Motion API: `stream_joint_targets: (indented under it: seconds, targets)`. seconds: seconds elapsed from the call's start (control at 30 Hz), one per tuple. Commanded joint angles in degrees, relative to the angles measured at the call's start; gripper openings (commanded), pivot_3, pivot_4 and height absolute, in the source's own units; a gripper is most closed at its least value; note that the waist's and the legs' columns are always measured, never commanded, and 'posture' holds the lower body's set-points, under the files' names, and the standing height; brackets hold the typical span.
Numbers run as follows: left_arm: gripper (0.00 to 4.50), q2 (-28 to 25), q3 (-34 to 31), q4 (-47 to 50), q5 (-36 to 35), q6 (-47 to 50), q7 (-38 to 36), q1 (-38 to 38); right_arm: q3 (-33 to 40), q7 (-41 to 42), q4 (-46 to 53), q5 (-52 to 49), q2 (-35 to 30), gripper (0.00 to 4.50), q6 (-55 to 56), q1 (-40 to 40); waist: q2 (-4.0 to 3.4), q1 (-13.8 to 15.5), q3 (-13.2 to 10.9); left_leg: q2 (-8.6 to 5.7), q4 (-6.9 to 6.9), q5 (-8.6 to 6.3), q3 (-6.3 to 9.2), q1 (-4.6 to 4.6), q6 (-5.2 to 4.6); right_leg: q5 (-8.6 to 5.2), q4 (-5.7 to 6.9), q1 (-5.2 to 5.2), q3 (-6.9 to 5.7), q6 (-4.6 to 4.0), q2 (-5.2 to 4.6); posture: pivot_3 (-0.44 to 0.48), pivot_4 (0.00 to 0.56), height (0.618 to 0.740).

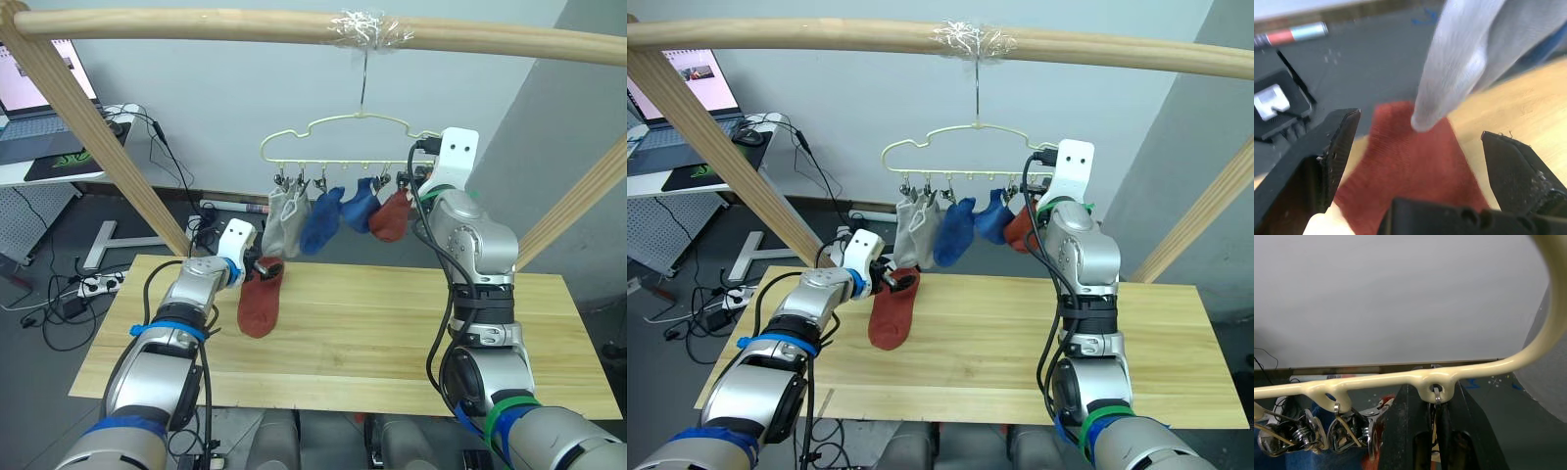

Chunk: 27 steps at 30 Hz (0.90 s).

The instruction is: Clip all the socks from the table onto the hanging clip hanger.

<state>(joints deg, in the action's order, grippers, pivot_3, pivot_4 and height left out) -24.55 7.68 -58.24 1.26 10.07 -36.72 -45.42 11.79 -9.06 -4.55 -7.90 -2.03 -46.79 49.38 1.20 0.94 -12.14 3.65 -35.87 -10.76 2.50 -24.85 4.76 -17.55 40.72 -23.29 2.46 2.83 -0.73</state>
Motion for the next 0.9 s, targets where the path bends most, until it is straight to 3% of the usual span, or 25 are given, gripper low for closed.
stream_joint_targets:
  seconds: [0.03,0.3,0.4,0.83,0.9]
  targets:
    - [4.50,0.5,0.6,-3.6,2.1,0.5,0.5,-1.5,0.1,-0.4,3.3,-0.3,-0.4,0.00,-0.1,0.8,0.00,-0.1,0.0,0.00,0.01,0.00,0.00,0.00,0.00,0.00,0.00,0.00,0.00,0.00,0.00,0.120,0.149,0.740]
    - [4.50,1.9,1.6,-7.4,5.2,3.4,0.3,-2.3,0.3,-0.4,4.2,-0.2,-0.5,0.00,-0.9,0.6,0.00,-0.1,0.0,-0.01,-0.02,0.00,0.00,0.01,0.00,0.00,0.05,0.00,0.00,0.00,0.00,0.105,0.154,0.740]
    - [3.89,2.0,1.8,-6.9,5.6,3.3,-0.5,-2.0,0.3,-0.4,4.3,-0.2,-0.5,0.00,-1.0,0.6,0.00,-0.3,0.0,0.00,-0.01,0.01,0.01,0.02,-0.01,0.00,0.06,0.00,0.00,0.00,0.00,0.105,0.153,0.740]
    - [0.11,1.7,1.3,-4.8,5.4,4.3,-3.6,-1.3,0.2,-0.4,4.2,-0.3,-0.2,0.00,-1.0,0.7,0.00,-0.7,0.0,-0.01,-0.01,0.02,0.01,0.02,-0.02,0.00,0.06,0.01,0.00,0.00,0.00,0.109,0.155,0.740]
    - [0.05,1.8,1.6,-4.1,5.6,4.4,-4.2,-1.1,0.2,-0.4,4.1,-0.3,-0.2,0.00,-1.0,0.7,0.00,-0.7,0.0,0.00,-0.01,0.02,0.01,0.02,-0.02,0.00,0.06,0.01,0.00,0.00,0.00,0.109,0.155,0.740]
